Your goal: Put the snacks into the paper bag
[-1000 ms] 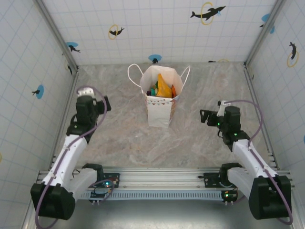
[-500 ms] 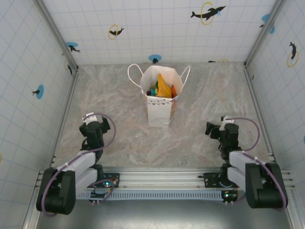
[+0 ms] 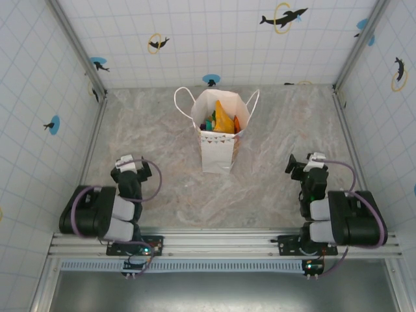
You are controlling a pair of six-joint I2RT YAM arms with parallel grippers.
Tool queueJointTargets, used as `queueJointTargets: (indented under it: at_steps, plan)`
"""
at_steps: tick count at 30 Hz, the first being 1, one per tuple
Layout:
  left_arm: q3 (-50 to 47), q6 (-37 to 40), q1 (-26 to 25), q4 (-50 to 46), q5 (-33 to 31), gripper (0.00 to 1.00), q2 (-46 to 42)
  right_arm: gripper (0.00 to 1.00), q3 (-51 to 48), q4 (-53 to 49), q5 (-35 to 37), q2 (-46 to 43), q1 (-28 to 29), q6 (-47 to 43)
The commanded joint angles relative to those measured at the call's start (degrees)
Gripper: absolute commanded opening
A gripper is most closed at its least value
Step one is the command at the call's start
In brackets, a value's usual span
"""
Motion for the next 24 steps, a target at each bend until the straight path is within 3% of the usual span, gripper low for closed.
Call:
queueJointTargets:
  at_steps: [1, 2, 3, 4, 6, 9, 24]
  plan:
    - [-6.03, 0.00, 0.75, 9.67, -1.99, 0.98, 2.11, 1.00, -8.74, 24.79, 0.55, 10.55, -0.22, -2.12]
    - [-2.67, -2.50, 1.58, 0.96, -3.11, 0.98, -0.05, 1.00, -7.38, 20.22, -0.53, 9.54, -0.11, -2.76]
    - [-1.44, -3.79, 2.70, 3.07, -3.46, 0.98, 1.70, 1.00, -3.81, 7.87, -0.50, 5.92, 0.29, -3.13]
    - [-2.62, -3.73, 3.21, 5.93, -2.43, 0.98, 2.39, 1.00, -0.79, 2.11, -0.05, 6.12, 0.82, -3.55]
    - [-1.72, -3.81, 3.14, 0.85, -2.52, 0.98, 0.82, 1.00, -2.04, 8.62, 0.56, 8.56, 1.37, -4.34]
    - [-1.84, -3.46, 3.09, 1.77, -2.81, 0.98, 1.24, 1.00, -0.64, 2.69, 0.74, 6.88, 1.43, -3.99]
    - [-1.73, -3.48, 3.11, 1.74, -2.69, 0.98, 1.25, 1.00, -0.86, 3.98, -1.08, 7.30, 0.42, -3.28]
